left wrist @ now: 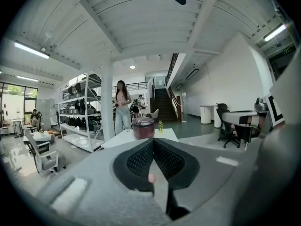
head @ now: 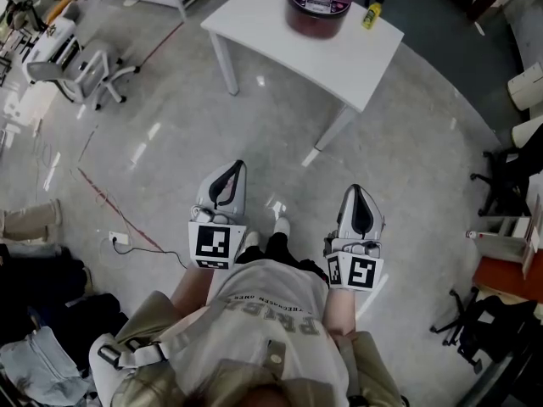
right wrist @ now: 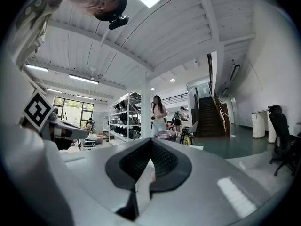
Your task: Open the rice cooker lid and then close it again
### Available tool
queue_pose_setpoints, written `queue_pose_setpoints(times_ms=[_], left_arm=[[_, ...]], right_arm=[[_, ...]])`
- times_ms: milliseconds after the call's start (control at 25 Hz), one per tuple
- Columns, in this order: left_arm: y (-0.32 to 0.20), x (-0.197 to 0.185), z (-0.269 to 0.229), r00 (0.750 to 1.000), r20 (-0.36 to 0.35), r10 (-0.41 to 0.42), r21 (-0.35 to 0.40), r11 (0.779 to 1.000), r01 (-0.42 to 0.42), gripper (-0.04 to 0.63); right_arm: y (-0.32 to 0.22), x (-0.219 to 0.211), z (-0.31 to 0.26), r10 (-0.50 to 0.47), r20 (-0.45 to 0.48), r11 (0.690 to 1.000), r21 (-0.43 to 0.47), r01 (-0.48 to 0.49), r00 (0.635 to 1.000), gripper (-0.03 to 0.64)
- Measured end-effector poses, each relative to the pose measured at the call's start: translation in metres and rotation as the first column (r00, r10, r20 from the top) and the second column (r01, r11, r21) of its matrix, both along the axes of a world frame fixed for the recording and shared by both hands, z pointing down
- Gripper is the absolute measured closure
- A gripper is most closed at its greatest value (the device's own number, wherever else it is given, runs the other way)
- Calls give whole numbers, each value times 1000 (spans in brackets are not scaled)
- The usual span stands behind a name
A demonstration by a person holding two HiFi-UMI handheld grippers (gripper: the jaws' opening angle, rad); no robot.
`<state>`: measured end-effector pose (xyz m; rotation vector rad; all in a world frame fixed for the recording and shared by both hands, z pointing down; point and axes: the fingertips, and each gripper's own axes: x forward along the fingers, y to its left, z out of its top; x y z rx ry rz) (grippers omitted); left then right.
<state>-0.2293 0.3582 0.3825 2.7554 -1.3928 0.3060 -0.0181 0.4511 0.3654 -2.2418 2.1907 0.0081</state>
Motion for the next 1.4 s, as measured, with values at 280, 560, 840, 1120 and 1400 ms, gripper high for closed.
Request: queue_pose_setpoints(times_ms=[280,560,840,1120,1400], left_arm=[[-14,31,1,1000,11,-5,-6,1000,5,584],[-32,63,-3,1000,21,-14,5,1000,13,422],[-48,79,-3,998,47,-31,3,1000,30,385],[-65,89,2,997,77,-21,-17,1000,22,385],[-99,94,13,996,91,2,-32,999,1,385]], right_arm=[[-14,31,-1,-19,69,1000,20,18,997,615],[-41,55,-5,-98,97,995,39,95,990,457],[-63,72,-4,-124,97,992,38,120,988,405],[-82,84,2,-122,118,992,24,120,985,396],[-112,88,9,-105,122,994,11,105,987,387]])
